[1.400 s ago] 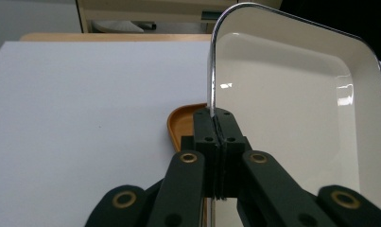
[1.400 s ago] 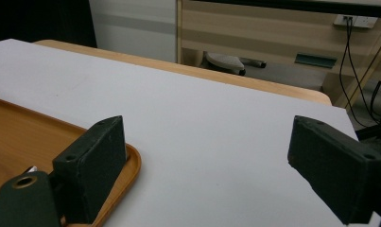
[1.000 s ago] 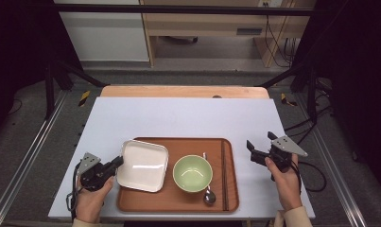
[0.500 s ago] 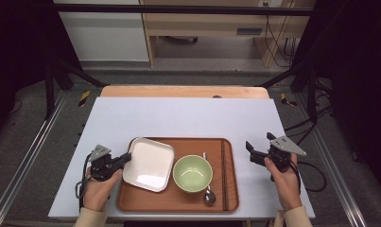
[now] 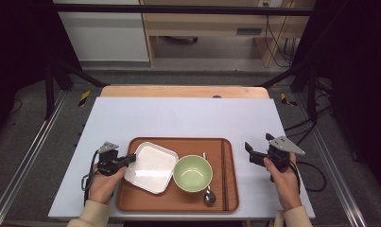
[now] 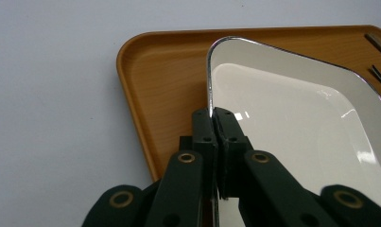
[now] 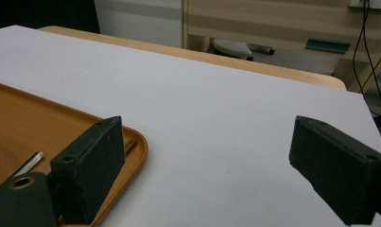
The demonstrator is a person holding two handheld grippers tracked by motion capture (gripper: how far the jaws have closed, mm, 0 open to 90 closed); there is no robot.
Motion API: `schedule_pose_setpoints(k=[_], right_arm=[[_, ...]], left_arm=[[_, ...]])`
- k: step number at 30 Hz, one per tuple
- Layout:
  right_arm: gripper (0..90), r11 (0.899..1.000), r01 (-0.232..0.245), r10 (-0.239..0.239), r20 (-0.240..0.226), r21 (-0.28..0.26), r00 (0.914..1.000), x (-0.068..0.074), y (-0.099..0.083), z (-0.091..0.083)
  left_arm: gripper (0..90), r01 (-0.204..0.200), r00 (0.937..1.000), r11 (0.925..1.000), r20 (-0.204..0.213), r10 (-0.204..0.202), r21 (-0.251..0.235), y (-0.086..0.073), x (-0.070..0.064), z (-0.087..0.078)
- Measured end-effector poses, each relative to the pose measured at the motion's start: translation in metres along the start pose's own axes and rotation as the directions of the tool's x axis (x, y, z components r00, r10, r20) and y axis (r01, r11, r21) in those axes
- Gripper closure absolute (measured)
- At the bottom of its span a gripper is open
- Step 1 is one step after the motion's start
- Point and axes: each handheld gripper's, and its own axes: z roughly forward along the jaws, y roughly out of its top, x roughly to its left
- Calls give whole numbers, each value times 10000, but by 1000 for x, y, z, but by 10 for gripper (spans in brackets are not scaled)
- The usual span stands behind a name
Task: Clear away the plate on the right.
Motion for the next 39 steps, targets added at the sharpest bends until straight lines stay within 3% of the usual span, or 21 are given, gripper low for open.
schedule_pose_setpoints(k=[10, 15, 20, 24, 28, 31, 36, 39], right_arm=[[113, 9998, -135, 136, -58, 116, 9999, -1, -1, 1], [112, 9998, -139, 140, -86, 136, 9999, -2, -2, 1], [109, 9998, -147, 148, -80, 137, 9999, -2, -2, 2], [103, 9994, -258, 261, -136, 221, 9996, -2, -3, 4], [96, 9992, -385, 386, -131, 79, 9992, -2, -2, 3], [74, 9977, -673, 672, -59, -47, 9977, -3, 0, 2], [74, 9953, -917, 913, -129, -306, 9957, -5, 3, -1], [75, 9952, -903, 895, -219, -378, 9957, -5, 4, -3]], left_arm=[[855, -480, 9988, 9988, -140, 478, -116, -3, -2, 1], [791, -928, 9955, 9929, -277, 909, -741, -1, -3, -3], [667, -1724, 9847, 9689, -577, 1646, -1772, 4, -10, -10], [462, -2671, 9636, 9310, -830, 2543, -2489, 11, -16, -13], [309, -2586, 9645, 9086, -353, 2618, -3280, 17, -16, -14], [226, -2584, 9631, 9003, -214, 2682, -3502, 20, -16, -17], [144, -2957, 9482, 8718, -91, 3175, -3905, 22, -15, -29], [108, -3119, 9397, 8590, 15, 3420, -4060, 24, -14, -37]])
